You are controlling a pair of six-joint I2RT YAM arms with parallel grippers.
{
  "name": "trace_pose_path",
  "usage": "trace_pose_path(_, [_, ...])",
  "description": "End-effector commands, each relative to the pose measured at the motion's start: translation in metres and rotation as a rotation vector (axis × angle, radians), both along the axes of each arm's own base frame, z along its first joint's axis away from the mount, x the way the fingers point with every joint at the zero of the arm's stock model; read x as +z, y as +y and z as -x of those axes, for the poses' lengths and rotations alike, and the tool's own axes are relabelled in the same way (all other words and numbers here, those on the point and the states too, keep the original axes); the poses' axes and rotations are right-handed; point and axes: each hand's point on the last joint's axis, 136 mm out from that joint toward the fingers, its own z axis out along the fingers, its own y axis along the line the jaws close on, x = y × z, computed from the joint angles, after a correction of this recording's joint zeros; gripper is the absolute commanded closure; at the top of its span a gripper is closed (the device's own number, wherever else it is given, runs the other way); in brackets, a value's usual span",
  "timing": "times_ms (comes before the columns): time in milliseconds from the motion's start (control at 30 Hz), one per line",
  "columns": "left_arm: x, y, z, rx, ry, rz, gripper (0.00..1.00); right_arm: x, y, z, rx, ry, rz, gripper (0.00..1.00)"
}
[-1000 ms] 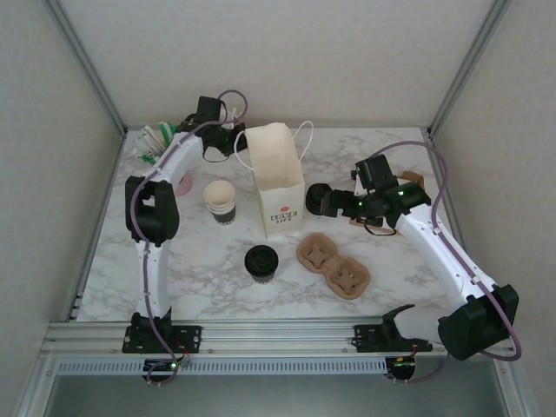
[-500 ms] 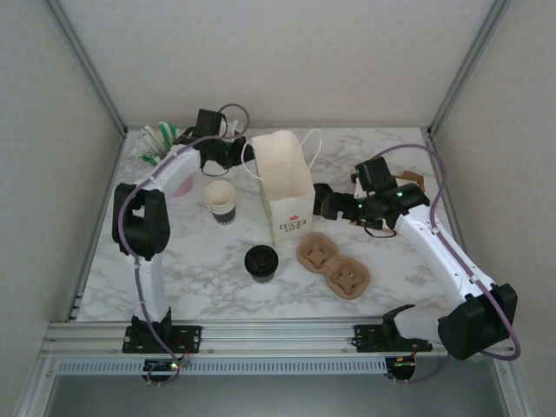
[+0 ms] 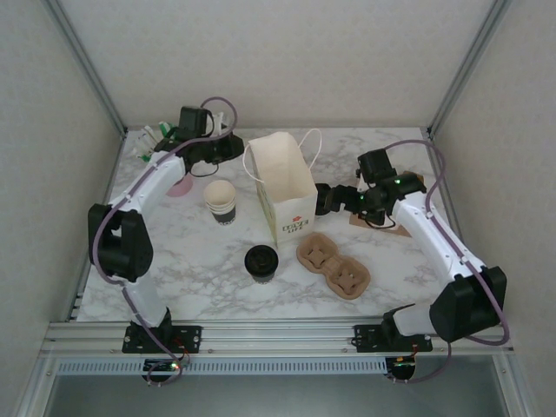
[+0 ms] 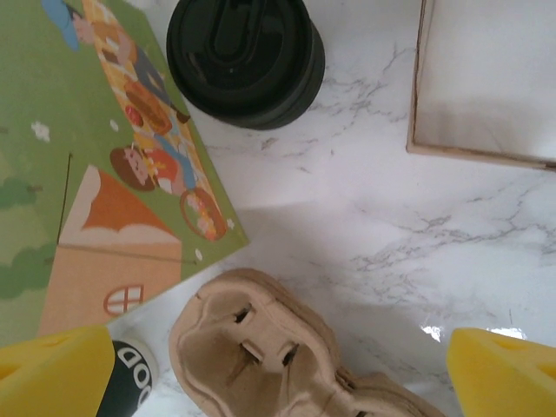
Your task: Pack the takeout coffee
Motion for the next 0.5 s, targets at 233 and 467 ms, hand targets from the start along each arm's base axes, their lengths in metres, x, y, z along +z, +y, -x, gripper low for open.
trace_pose_path(233, [0.059, 0.043, 0.058, 0.172, -0.176, -0.005, 0.41, 0.012, -0.005, 0.024, 0.055, 0.024, -0.004, 0.01])
trace_pose_path(467, [0.061, 0.055, 0.119, 0.207, -0.237, 0.044, 0.01, 0.003, -0.013, 0.069, 0.085, 0.049, -0.021, 0.04])
